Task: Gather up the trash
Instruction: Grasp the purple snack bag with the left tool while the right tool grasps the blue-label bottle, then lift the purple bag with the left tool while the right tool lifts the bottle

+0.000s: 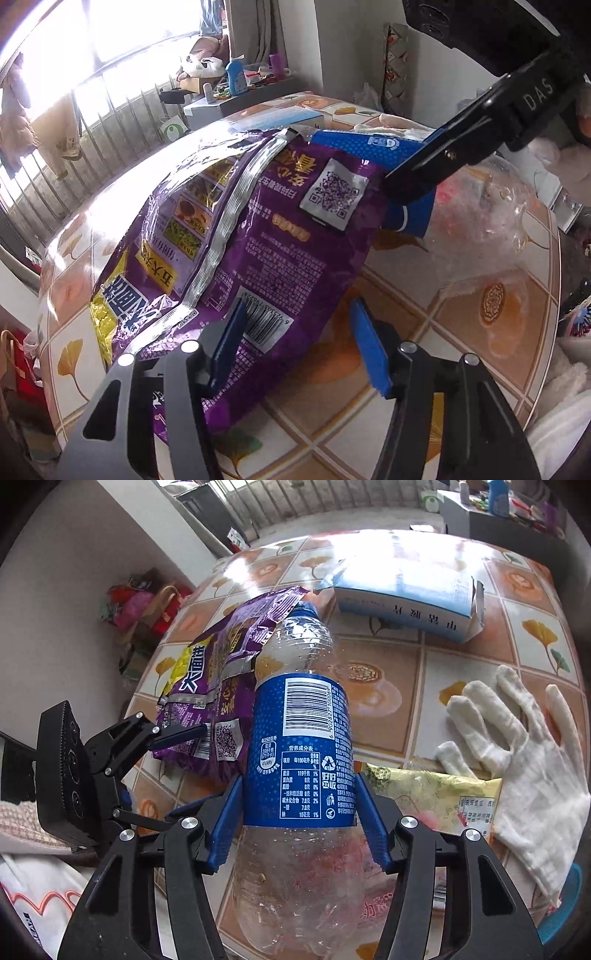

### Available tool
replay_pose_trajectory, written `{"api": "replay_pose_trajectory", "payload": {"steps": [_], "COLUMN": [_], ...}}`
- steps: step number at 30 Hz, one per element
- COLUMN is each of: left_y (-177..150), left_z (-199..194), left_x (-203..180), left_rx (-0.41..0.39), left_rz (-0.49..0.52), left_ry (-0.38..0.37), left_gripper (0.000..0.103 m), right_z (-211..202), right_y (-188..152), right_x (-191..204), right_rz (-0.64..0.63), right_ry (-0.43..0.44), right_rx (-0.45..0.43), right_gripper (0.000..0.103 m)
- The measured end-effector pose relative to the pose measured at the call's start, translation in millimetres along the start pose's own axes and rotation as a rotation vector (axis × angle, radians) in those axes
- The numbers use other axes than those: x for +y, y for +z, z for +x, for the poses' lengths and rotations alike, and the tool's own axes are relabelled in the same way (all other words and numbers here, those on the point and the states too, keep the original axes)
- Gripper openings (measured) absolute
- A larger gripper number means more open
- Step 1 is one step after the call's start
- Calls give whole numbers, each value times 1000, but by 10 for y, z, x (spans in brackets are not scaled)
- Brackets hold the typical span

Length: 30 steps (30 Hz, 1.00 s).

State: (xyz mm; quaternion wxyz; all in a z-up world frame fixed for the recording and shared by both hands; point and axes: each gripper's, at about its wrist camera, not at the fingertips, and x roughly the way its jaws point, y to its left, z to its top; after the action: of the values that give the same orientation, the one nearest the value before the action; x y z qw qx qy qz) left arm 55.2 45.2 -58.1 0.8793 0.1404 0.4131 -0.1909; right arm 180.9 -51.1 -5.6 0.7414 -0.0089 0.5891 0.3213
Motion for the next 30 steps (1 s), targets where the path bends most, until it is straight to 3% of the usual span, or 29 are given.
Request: {"api": "replay_pose_trajectory", "payload": {"steps": [2, 6, 8, 10, 25, 30], "left_y": [15, 44, 47, 48, 65, 62], "left_z": [19, 41, 36, 19, -306, -279], "left_x": [50, 108, 99, 96, 141, 171], "left_rx": [2, -5, -8, -17, -101, -92], "left_rz": [-27, -53, -51, -54, -83, -100], "left_ry": [-26, -67, -90, -104, -117, -103], "left_gripper": [36, 23, 10, 6, 1, 0], "right_z": [0, 17, -7, -13, -176, -105], "right_y": [-10, -44, -64, -70, -153, -199], "right_x": [-18, -67, -87, -78, -141, -170], "right_rz": [16, 65, 75, 82, 87, 86], "right_ry": [12, 51, 58, 68, 145, 101], "right_rx": [-8, -32, -45, -57, -96, -72], "right_gripper": [56, 56, 56, 56, 57, 59]}}
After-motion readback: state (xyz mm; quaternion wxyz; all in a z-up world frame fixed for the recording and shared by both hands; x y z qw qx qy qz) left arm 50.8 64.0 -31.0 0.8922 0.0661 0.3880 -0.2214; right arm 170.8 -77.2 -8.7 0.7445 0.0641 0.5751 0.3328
